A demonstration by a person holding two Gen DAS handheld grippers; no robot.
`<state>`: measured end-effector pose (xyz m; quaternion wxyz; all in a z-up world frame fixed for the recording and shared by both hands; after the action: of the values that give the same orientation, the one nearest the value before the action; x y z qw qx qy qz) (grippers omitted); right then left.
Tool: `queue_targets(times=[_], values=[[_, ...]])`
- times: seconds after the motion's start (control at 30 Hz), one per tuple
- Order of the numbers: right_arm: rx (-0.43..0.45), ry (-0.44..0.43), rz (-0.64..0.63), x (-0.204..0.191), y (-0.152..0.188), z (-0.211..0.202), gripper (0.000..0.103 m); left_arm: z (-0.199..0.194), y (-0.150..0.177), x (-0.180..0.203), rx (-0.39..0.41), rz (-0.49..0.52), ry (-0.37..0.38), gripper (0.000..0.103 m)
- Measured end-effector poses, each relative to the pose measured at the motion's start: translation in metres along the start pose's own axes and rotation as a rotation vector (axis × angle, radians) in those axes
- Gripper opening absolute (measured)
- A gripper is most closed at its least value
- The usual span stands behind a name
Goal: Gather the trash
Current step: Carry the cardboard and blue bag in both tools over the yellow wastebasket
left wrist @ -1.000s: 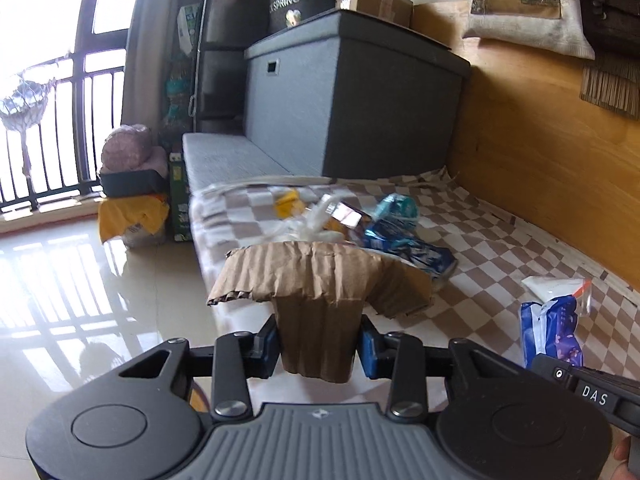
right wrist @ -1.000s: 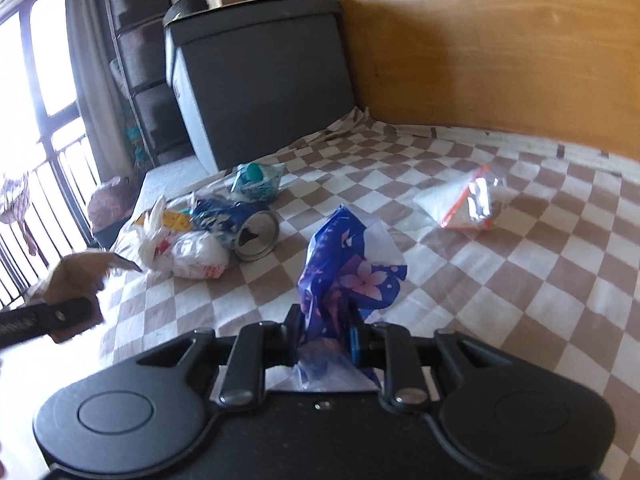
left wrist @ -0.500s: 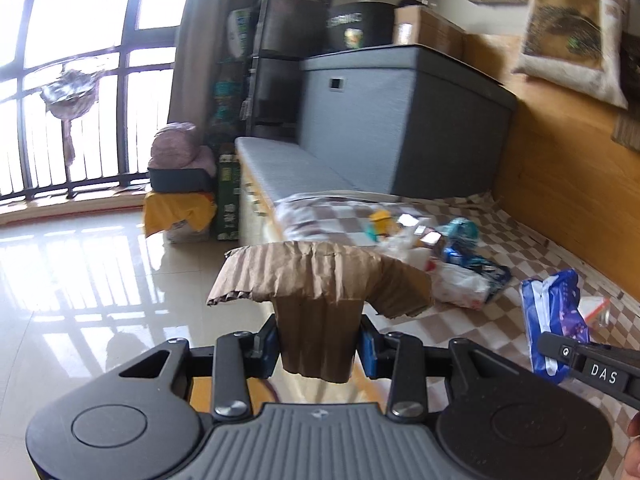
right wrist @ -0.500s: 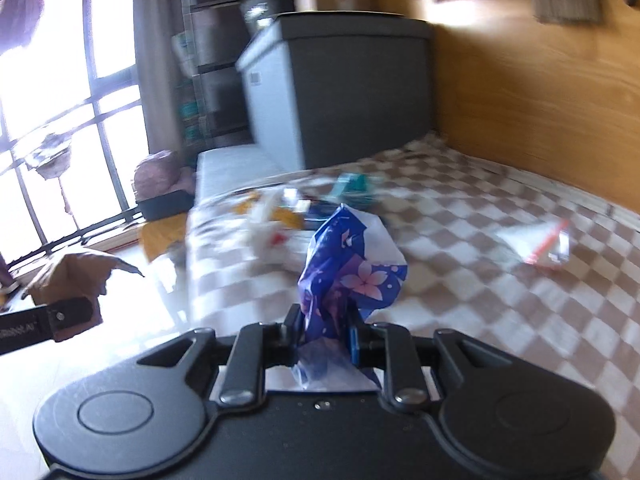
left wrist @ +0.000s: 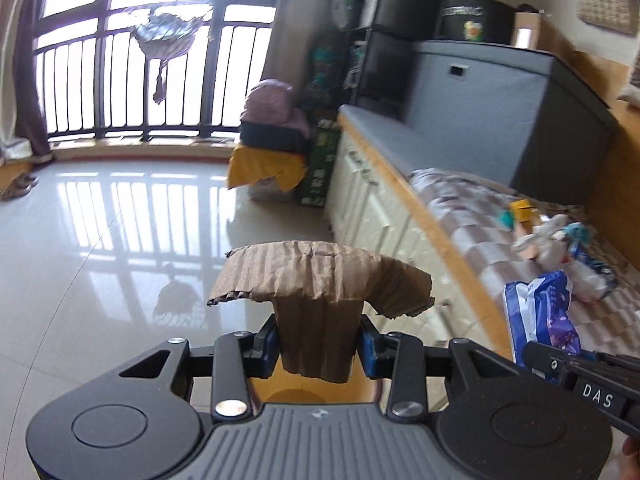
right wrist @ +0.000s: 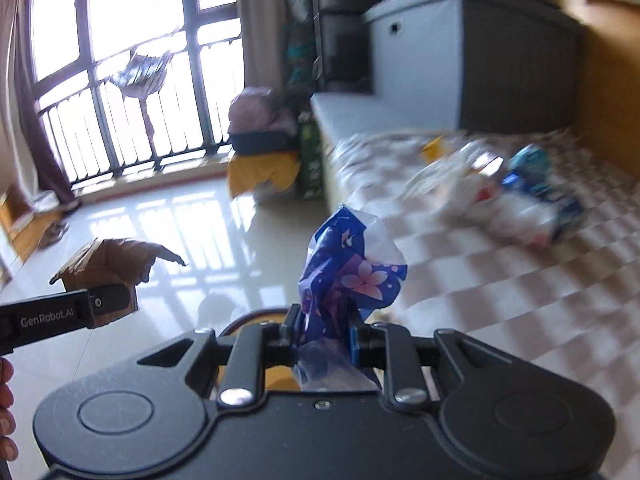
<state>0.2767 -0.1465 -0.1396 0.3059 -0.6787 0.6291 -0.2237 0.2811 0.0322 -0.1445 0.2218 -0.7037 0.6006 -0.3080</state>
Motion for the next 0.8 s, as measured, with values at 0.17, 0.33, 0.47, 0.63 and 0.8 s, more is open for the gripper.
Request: queue_targets(times=[0.17, 0.33, 0.47, 0.63, 0.8], values=[[-0.073, -0.035, 0.012, -0.025, 0.017, 0.06, 0.023, 0.051, 0.019, -0.038, -0.073, -0.058, -0.044, 0.04], [-0.157, -0.053, 0.041, -0.034, 0.031, 0.12, 0.023, 0.106, 0.028, -0.046, -0.142, -0.065, -0.044, 0.04], [-0.218, -0.07, 0.067, -0.033, 0.034, 0.162, 0.023, 0.146, 0.028, -0.04, -0.188, -0.043, -0.033, 0.04], [-0.27, -0.091, 0.097, -0.027, 0.028, 0.206, 0.023, 0.186, 0.026, -0.034, -0.243, -0.037, -0.005, 0.04], [-0.316, -0.092, 0.118, -0.019, 0.03, 0.24, 0.023, 0.217, 0.021, -0.032, -0.281, -0.046, 0.011, 0.04]])
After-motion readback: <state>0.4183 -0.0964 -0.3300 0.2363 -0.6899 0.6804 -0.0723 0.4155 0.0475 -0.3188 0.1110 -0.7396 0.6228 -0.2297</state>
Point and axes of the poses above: each gripper's, at about its wrist camera, not at the fingertips, and z roughly the way its jaws point, x to its right, y to its underside, the point moved 10 cm from there along z, roughly the way its jaws point, and after that the axes turned 9 degrees about -x, right-handed, at the moved point
